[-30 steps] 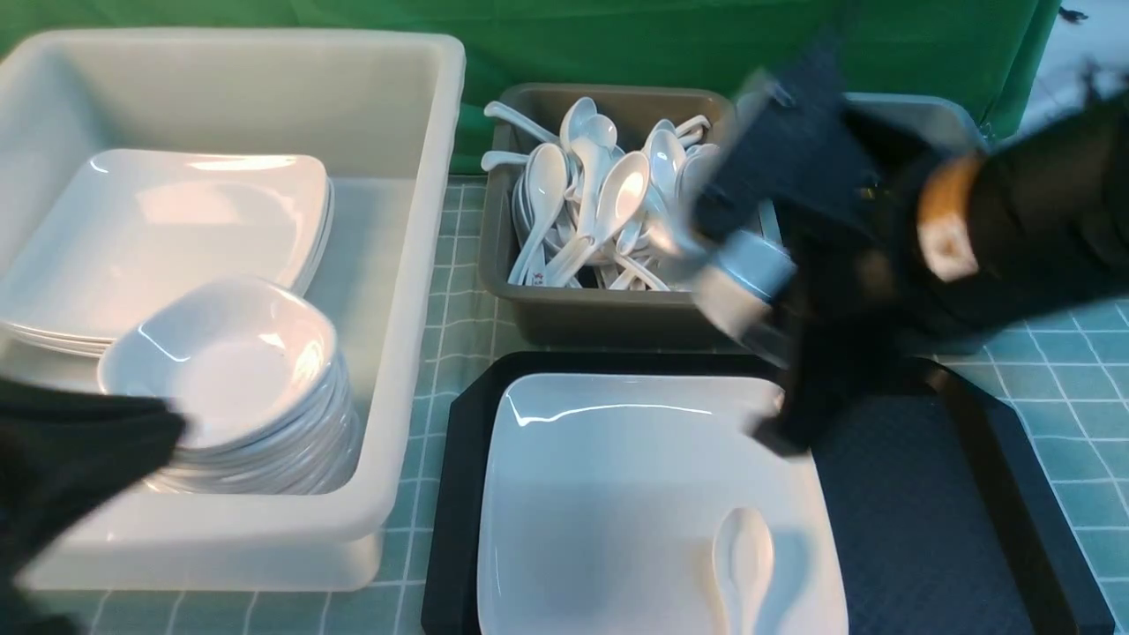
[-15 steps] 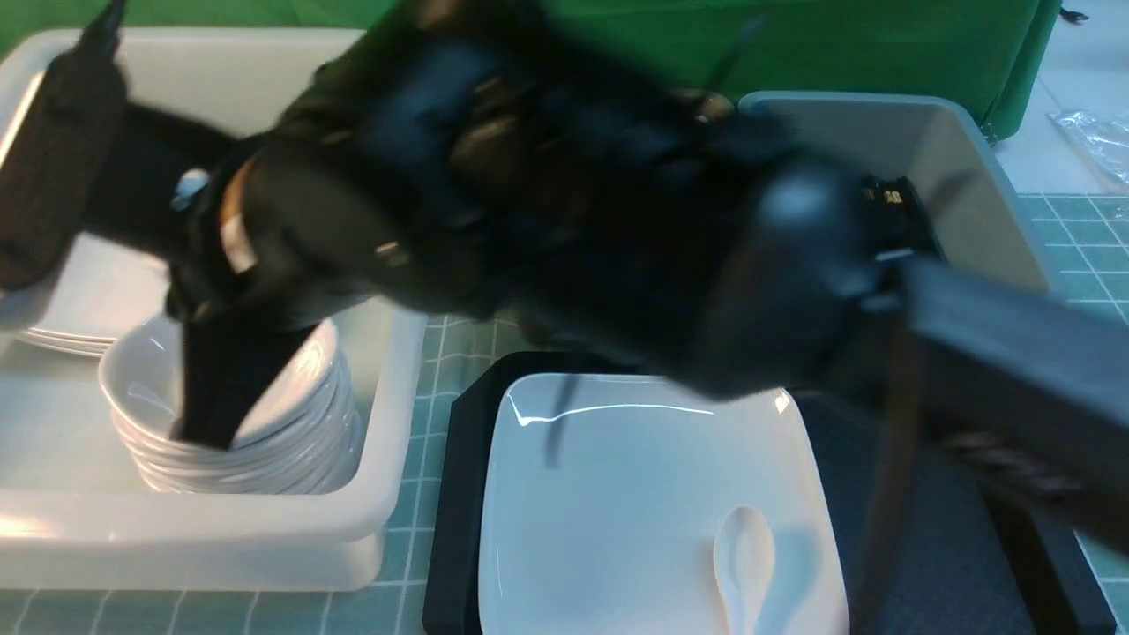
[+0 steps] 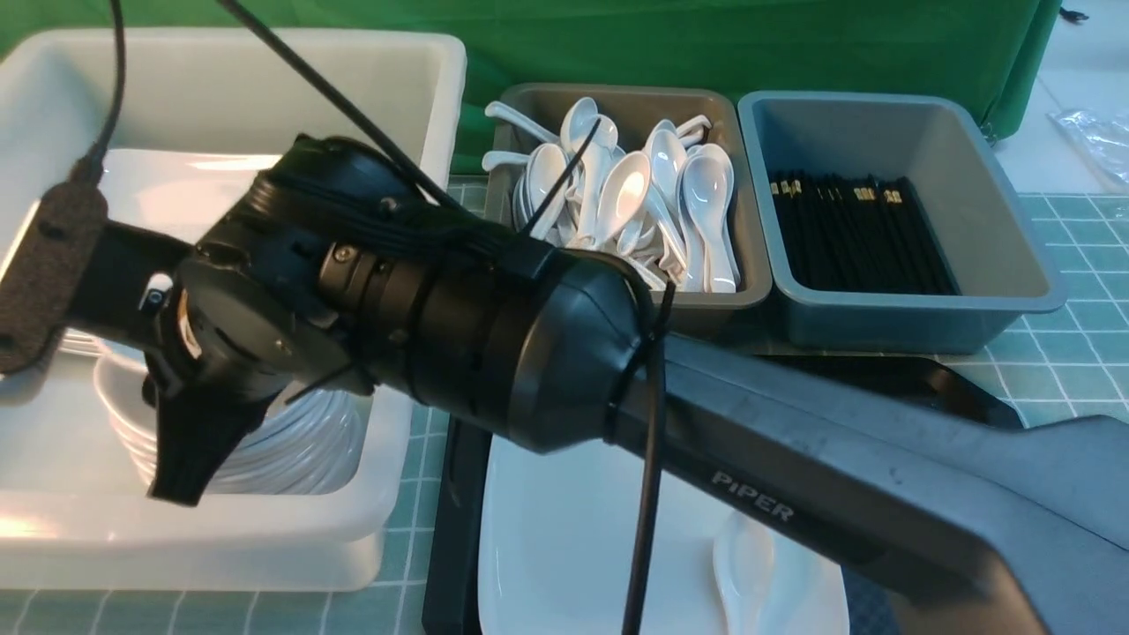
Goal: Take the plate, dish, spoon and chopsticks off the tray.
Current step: Use the right arm to put the small plate into the large storage box on the left, then use the left arm to grab a soup spoon from the plate
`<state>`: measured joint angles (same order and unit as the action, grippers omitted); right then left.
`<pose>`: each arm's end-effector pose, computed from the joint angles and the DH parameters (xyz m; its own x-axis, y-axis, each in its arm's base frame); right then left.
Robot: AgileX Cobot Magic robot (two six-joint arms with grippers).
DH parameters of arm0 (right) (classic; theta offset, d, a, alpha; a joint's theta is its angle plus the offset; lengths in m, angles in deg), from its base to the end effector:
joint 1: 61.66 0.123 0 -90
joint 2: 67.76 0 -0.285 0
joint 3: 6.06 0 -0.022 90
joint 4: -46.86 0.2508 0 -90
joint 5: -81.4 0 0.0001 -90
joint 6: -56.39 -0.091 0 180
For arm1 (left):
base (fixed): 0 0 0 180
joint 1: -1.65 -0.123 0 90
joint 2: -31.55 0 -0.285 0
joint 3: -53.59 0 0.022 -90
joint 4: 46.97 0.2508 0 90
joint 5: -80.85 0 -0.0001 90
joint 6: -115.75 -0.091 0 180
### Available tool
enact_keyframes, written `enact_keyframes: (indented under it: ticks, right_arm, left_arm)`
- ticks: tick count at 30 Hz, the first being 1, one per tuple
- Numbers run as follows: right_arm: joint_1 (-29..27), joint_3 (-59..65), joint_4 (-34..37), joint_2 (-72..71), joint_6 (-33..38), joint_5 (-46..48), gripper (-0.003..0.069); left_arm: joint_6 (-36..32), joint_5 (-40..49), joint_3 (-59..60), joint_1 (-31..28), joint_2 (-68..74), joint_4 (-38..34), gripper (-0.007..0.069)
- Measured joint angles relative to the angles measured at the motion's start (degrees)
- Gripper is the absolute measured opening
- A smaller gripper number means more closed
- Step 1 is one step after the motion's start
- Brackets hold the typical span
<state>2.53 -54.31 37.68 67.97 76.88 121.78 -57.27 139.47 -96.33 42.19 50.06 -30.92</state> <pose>0.2372 0.4689 0.2998 0.1620 -0.7201 -0.6746 -0.8849 0.1965 -0.4223 0.0050 0.0240 0.3711 -0.1995 0.2049 -0.9582 0.4649 0.8806 0.0916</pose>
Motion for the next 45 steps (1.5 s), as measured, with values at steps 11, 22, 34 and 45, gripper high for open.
enact_keyframes:
  ticks: [11, 22, 34, 45]
  right_arm:
    - [2.0, -0.5, -2.0, -8.5, -2.4, 23.6, 0.0433]
    - [-7.3, 27.3, -6.9, -29.6, -18.6, 24.3, 0.0135]
    - [-12.5, 69.9, -8.6, -70.8, -34.4, 22.0, 0.0134]
    - [-12.5, 78.1, -9.1, -92.5, -36.2, 20.0, 0.0142]
  left_arm:
    - [-3.1, -1.0, 0.0, 0.0, 8.3, -5.7, 0.0017]
    - [-4.9, -6.5, 0.0, 0.0, 30.8, -11.7, 0.0017]
    - [-17.8, -21.6, -4.4, 1.4, 66.9, -30.5, 0.0017]
    - [-7.7, -16.8, -24.8, 10.9, 91.1, -27.6, 0.0050]
